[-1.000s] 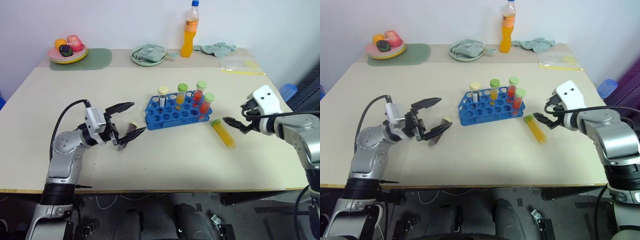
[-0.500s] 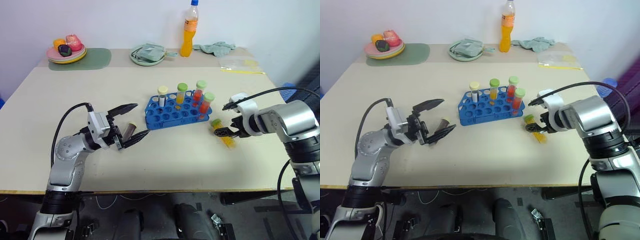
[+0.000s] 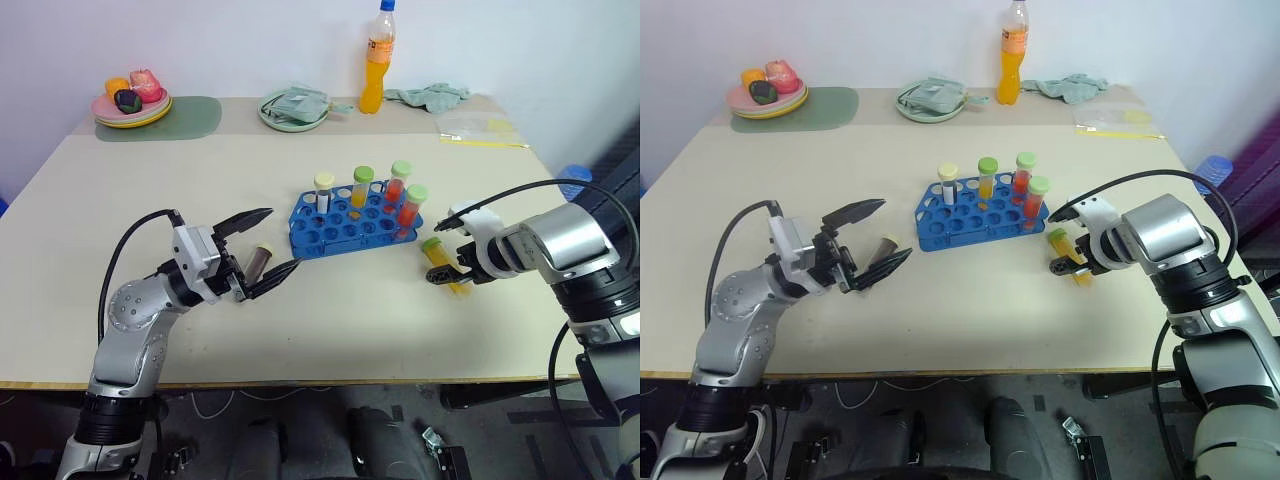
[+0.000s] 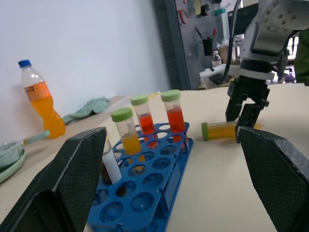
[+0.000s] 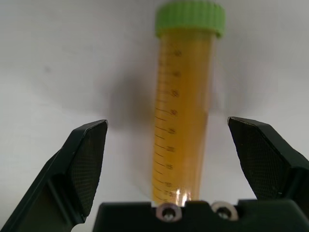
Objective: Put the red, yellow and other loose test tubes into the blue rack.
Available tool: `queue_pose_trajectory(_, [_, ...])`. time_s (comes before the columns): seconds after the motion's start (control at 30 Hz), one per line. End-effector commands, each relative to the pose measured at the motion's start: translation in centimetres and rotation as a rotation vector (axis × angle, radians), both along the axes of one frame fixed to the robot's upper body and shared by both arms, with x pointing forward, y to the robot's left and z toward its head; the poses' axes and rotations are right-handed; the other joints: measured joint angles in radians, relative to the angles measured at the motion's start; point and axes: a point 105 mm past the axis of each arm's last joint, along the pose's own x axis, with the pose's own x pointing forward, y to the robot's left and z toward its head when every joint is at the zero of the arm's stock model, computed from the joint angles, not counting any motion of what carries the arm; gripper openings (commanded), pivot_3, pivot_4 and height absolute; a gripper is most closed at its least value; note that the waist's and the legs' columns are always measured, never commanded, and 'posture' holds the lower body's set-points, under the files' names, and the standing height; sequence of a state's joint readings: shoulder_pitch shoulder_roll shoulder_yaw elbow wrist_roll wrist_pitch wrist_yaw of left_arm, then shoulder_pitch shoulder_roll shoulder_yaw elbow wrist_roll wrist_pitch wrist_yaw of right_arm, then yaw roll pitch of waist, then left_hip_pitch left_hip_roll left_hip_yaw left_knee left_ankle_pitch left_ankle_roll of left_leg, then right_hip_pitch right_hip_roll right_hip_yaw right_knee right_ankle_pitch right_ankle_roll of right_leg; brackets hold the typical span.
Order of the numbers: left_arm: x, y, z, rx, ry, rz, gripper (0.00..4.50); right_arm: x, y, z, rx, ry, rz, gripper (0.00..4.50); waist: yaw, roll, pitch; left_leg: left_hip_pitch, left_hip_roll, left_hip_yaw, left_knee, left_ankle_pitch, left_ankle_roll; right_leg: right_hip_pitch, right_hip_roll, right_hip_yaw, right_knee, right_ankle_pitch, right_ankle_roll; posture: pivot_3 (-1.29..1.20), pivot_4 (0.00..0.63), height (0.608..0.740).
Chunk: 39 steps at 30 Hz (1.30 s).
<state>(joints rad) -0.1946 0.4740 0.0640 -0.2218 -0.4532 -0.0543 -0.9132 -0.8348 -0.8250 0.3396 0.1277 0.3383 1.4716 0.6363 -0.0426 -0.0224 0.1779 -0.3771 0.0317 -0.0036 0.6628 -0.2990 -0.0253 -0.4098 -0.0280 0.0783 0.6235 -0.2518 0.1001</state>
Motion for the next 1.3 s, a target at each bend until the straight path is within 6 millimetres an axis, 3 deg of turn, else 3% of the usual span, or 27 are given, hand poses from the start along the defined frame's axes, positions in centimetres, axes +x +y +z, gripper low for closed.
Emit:
queue_pose_trajectory(0.03, [-0.5, 0.3, 0.8, 0.007, -0.047, 0.000, 4.50, 0.5, -0.8, 0.2, -0.019, -0.026, -0.013, 4.40, 0.000, 0.000, 0.000, 0.000, 0.000, 0.000, 0.000, 0.000, 0.000, 0.000, 0.000, 0.000, 0.000, 0.000, 0.000, 0.00, 0.150, 0.740])
queue_pose_trajectory(0.07, [-0.5, 0.3, 0.8, 0.008, -0.047, 0.000, 4.50, 0.5, -0.8, 0.2, -0.019, -0.025, -0.013, 4.40, 0.000, 0.000, 0.000, 0.000, 0.000, 0.000, 0.000, 0.000, 0.000, 0.000, 0.000, 0.000, 0.000, 0.000, 0.000, 0.00, 0.150, 0.740])
queue_pose_trajectory(0.17, [-0.5, 0.4, 0.9, 0.008, -0.049, 0.001, 4.50, 0.7, -0.7, 0.1, -0.007, -0.024, -0.014, 3.55, 0.000, -0.001, 0.000, 0.001, 0.000, 0.000, 0.000, 0.000, 0.000, 0.001, 0.000, 0.000, -0.002, 0.000, 0.000, 0.00, 0.150, 0.740])
queue_pose_trajectory(0.3, [-0.4, 0.4, 0.5, 0.009, -0.043, -0.001, 4.50, 0.8, -0.5, 0.1, -0.002, -0.033, -0.010, 1.71, 0.000, -0.001, 0.000, 0.001, 0.000, 0.000, 0.000, 0.000, 0.000, 0.001, 0.000, 0.000, -0.002, 0.000, 0.000, 0.00, 0.150, 0.740])
queue_pose_trajectory(0.6, [0.0, 0.7, -0.2, 0.014, -0.043, -0.008, 4.50, -0.7, 0.7, 0.5, -0.001, -0.041, 0.122, 1.71, 0.000, 0.000, 0.000, 0.000, 0.000, 0.000, -0.001, 0.000, 0.000, 0.001, 0.000, 0.000, -0.003, 0.000, 0.000, 0.00, 0.150, 0.740])
queue_pose_trajectory(0.9, [0.2, 0.1, 0.4, 0.017, -0.051, -0.031, 4.50, -1.3, 0.7, 0.2, 0.049, -0.030, 0.085, 1.71, 0.001, 0.000, 0.000, -0.001, 0.000, 0.000, -0.001, 0.000, 0.000, 0.001, 0.000, 0.000, -0.004, 0.000, 0.000, 0.00, 0.150, 0.740])
queue_pose_trajectory(0.93, [0.3, 0.0, 0.4, 0.018, -0.052, -0.033, 4.50, -1.5, 0.9, 0.3, 0.052, -0.029, 0.100, 1.44, 0.001, 0.000, 0.000, -0.001, 0.000, 0.000, -0.001, 0.000, 0.000, 0.001, 0.000, 0.000, -0.004, 0.000, 0.000, 0.00, 0.150, 0.740])
queue_pose_trajectory(1.03, [0.3, 0.0, 0.6, 0.020, -0.054, -0.036, 4.50, -1.8, 2.3, 1.1, 0.060, -0.074, 0.207, 0.82, 0.001, 0.000, 0.000, -0.001, 0.000, 0.000, -0.001, 0.000, 0.000, 0.001, 0.000, 0.000, -0.004, 0.000, 0.000, 0.00, 0.150, 0.740])
queue_pose_trajectory(1.07, [0.3, 0.0, 0.6, 0.020, -0.054, -0.036, 4.50, -1.9, 2.7, 1.3, 0.063, -0.090, 0.239, 0.82, 0.001, 0.000, 0.000, -0.001, 0.000, 0.000, -0.001, 0.000, 0.000, 0.001, 0.000, 0.000, -0.004, 0.000, 0.000, 0.00, 0.150, 0.740])
queue_pose_trajectory(1.2, [0.3, 0.2, 0.6, 0.019, -0.051, -0.033, 4.50, -4.7, 7.3, 4.1, 0.225, -0.236, 0.612, 0.82, 0.002, 0.000, 0.000, -0.001, 0.000, -0.001, -0.001, 0.000, 0.001, 0.001, 0.000, -0.001, -0.004, 0.000, 0.001, 0.00, 0.150, 0.740])
queue_pose_trajectory(1.3, [0.3, 0.4, 0.5, 0.020, -0.049, -0.025, 4.50, -3.5, 8.9, 7.0, 0.355, -0.493, 0.631, 0.82, -0.002, -0.001, 0.000, -0.001, 0.000, -0.001, 0.000, 0.000, 0.001, 0.001, 0.001, -0.001, -0.005, 0.002, 0.003, 0.00, 0.150, 0.740])
